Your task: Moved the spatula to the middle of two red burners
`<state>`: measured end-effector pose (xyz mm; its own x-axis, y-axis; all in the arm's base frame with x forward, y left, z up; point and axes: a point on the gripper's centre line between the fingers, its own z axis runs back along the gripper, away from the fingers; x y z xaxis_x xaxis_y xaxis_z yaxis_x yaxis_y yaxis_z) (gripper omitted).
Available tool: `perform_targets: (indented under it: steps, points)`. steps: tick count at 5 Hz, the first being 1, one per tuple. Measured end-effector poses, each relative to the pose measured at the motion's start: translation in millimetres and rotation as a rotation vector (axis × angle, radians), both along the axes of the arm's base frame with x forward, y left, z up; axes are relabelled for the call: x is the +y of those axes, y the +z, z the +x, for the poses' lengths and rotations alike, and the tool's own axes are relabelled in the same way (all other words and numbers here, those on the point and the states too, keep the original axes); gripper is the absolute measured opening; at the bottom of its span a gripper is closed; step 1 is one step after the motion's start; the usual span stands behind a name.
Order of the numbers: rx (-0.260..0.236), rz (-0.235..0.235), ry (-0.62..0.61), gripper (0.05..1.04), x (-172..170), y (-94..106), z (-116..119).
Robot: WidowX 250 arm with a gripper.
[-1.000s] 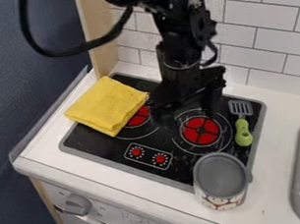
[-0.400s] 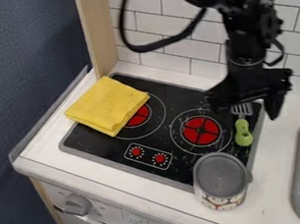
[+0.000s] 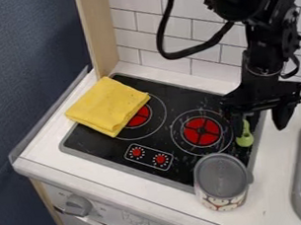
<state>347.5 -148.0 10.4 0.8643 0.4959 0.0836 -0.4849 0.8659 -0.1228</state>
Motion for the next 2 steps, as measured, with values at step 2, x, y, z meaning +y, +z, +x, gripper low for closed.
perform_targets:
  steps: [2]
  points:
    - [0.052,0.050,0.038,1.001,7.6,-13.8,-4.3]
